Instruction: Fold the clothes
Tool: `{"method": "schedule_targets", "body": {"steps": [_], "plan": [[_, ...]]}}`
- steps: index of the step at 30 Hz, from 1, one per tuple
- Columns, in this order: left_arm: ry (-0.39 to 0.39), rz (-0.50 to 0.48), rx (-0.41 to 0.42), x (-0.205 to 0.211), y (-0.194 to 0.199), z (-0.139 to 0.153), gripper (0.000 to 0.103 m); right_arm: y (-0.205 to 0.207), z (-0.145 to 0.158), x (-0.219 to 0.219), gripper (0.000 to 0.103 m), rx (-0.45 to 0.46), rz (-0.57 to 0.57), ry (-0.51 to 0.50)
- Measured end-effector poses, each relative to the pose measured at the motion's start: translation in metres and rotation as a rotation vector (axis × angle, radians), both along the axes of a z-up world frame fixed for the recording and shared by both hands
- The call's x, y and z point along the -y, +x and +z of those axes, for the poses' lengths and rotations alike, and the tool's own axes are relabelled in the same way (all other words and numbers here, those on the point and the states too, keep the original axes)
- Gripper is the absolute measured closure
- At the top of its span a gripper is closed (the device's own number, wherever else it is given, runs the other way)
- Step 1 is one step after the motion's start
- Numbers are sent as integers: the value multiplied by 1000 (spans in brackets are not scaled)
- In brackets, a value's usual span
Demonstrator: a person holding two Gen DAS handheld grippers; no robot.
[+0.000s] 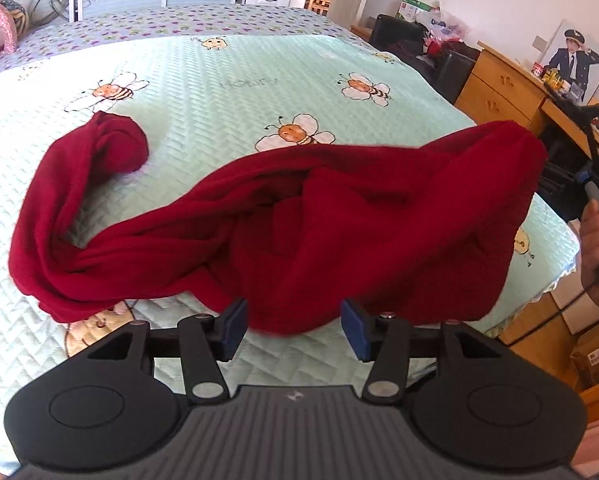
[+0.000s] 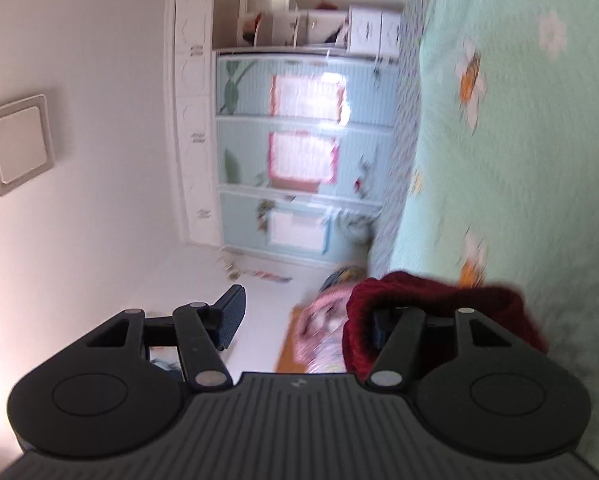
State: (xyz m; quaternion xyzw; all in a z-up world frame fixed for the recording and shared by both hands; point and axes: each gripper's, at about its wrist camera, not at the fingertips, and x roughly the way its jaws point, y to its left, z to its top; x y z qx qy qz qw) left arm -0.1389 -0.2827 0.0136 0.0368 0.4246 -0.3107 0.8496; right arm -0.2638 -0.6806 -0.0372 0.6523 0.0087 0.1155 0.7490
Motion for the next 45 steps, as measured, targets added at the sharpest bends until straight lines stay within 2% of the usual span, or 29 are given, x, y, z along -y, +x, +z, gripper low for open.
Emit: {"method": "schedule_targets", "body": {"steps": [2,4,8,10,12,15,21,24,29,32,35,37,38,39,42,45], "plan": [[-4,-7,-1,4,-1,0,49,0,-1,9,40,-44,-46,-20],[12,-32,15,11,-5,-1,48,6,1,12,40,-147,-56,-103],[44,-79,40,24,-11,-2,47,37,2,-5,37,-382,44,-358],[47,-85,28,26,-11,-4,47,49,-8,-14,37,-498,92,-404],[47,-88,13,27,-10,-6,47,49,-18,-21,37,-559,108,-428],[51,-66,2,24,-7,-7,47,33,-31,-24,37,-578,110,-410],[24,1,-30,13,1,-9,46,-12,-28,-23,36,-586,56,-383],[29,7,-42,13,3,-12,46,-20,-29,-35,34,-593,97,-370],[45,-16,-41,19,0,-13,46,-15,-42,-72,32,-603,268,-408],[54,-28,-42,23,-4,-13,45,-1,-53,-91,32,-628,325,-431],[84,-58,-10,29,-11,-11,45,14,-55,-97,32,-604,320,-441],[115,-87,29,35,-17,-9,44,23,-54,-94,57,-589,299,-431],[131,-101,49,38,-20,-9,44,26,-54,-91,77,-587,285,-429],[147,-115,69,41,-23,-8,44,28,-54,-87,91,-578,267,-408],[211,-207,183,60,-39,-5,44,26,-48,-73,94,-500,239,-313],[275,-330,339,86,-61,-4,42,23,-38,-64,94,-438,242,-246]]}}
